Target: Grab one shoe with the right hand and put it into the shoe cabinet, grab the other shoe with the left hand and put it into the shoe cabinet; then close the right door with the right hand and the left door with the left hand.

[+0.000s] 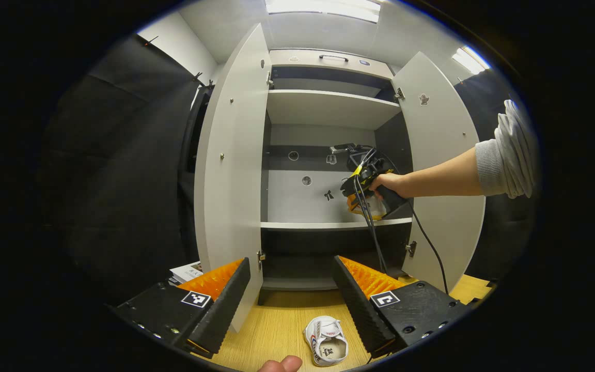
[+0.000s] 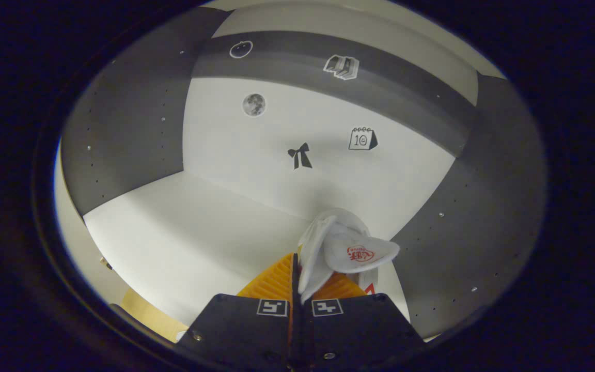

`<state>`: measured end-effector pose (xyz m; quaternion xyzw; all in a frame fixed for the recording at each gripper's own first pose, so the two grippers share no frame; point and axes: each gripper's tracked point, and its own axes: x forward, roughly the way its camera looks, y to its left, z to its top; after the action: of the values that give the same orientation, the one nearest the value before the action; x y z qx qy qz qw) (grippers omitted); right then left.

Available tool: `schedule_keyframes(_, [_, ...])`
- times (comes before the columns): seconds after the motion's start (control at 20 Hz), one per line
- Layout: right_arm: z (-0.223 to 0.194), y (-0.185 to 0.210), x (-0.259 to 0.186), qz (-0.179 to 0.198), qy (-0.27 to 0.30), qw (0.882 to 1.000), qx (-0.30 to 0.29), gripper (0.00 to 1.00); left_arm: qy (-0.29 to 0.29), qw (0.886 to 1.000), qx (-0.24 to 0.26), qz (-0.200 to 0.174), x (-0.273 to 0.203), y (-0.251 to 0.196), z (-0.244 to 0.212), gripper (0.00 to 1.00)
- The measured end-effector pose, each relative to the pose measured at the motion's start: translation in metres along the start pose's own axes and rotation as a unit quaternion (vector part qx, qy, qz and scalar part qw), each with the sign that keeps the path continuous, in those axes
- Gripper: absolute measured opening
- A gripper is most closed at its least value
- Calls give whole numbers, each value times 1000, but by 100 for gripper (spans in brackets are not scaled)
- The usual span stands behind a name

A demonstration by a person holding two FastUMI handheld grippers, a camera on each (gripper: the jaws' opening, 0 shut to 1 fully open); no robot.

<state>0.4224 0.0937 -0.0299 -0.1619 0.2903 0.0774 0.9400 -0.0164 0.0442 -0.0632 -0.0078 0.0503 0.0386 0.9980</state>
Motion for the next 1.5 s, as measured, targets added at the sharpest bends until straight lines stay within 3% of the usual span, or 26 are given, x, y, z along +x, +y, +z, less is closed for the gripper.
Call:
schedule_keyframes(0.2, [-6,2,9,-2,21,1000,0,5,3,1000,2,-2,6,1,-3,96])
schedule_keyframes(0.4, [-10,0,2,-3,21,1000,13,15,4,1000,2,-6,10,-1,-5,96])
schedule_keyframes(0.45, [-8,3,-4,3,17,1000,13,27,5,1000,2,-6,10,-1,-6,96])
schedule_keyframes(0.5, [-6,3,-12,9,9,1000,13,21,4,1000,2,-7,10,-1,-5,96])
schedule_keyframes(0.55, [-2,0,-24,8,-5,1000,9,34,3,1000,1,-8,11,-2,-5,96])
schedule_keyframes(0.6, [2,-3,-36,6,-21,1000,6,37,2,1000,2,-9,12,-3,-6,96])
schedule_keyframes(0.65, [8,-5,-52,7,-45,999,7,50,5,1000,3,-10,14,-4,-9,96])
schedule_keyframes(0.7, [15,-8,-71,7,-73,997,12,50,7,1000,4,-11,15,-5,-11,96])
schedule_keyframes(0.75, [21,-10,-93,7,-105,994,22,50,8,1000,5,-12,16,-7,-13,96])
schedule_keyframes(0.8, [25,-9,-117,11,-139,990,35,43,9,1000,7,-14,17,-8,-15,96])
schedule_keyframes(0.85, [25,-7,-143,15,-173,984,47,51,10,1000,8,-14,19,-9,-17,96])
schedule_keyframes(0.9, [22,-3,-167,21,-203,978,52,48,9,1000,10,-14,19,-10,-18,96])
schedule_keyframes(0.95, [14,-1,-189,21,-231,971,58,63,8,1000,10,-14,21,-11,-19,96])
schedule_keyframes(1.0, [6,2,-212,21,-257,964,60,60,9,1000,10,-15,21,-13,-21,96])
schedule_keyframes(1.05, [-5,3,-231,16,-281,957,68,72,10,1000,10,-16,22,-15,-23,96])
schedule_keyframes(1.15, [-30,6,-265,8,-314,946,84,81,16,1000,14,-17,22,-18,-30,96])
schedule_keyframes(1.3, [-79,16,-303,8,-344,934,98,89,21,1000,8,-16,19,-23,-39,96])
schedule_keyframes(1.4, [-111,17,-321,-8,-366,925,104,99,26,1000,5,-16,16,-26,-46,96])
schedule_keyframes(1.5, [-148,19,-337,-29,-380,919,98,100,31,999,8,-20,11,-28,-55,96])
